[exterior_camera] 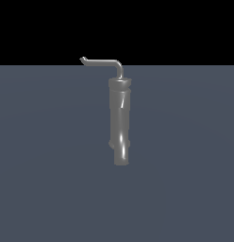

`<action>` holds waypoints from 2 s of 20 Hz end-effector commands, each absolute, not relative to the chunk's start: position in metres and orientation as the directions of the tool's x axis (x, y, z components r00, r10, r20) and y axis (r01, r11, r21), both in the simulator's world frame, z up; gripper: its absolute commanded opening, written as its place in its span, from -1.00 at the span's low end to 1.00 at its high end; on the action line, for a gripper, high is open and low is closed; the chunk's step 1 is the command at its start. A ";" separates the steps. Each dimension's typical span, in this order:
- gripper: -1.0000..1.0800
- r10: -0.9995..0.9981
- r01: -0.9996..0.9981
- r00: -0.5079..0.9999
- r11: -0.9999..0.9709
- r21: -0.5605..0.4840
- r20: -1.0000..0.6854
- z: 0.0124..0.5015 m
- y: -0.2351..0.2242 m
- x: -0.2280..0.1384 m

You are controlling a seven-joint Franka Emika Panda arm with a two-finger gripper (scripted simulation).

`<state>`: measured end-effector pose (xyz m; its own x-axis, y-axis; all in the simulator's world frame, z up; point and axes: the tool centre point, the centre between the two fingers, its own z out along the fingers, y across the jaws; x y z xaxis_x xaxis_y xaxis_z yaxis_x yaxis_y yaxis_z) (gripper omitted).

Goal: Turn on the faucet by rotating a designated handle.

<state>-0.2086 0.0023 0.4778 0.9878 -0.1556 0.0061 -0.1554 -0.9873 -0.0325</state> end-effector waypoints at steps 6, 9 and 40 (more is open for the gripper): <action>-1.00 -0.320 -0.320 0.947 -0.947 -0.020 0.003 0.468 0.008 -0.177; -1.00 -0.386 -0.386 0.923 -0.922 -0.016 0.003 0.463 0.011 -0.164; -1.00 -0.896 -0.896 0.444 -0.444 0.001 0.012 0.381 0.049 -0.038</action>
<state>-0.0440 0.0464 0.3862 0.4754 -0.8797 0.0116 -0.8798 -0.4754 0.0016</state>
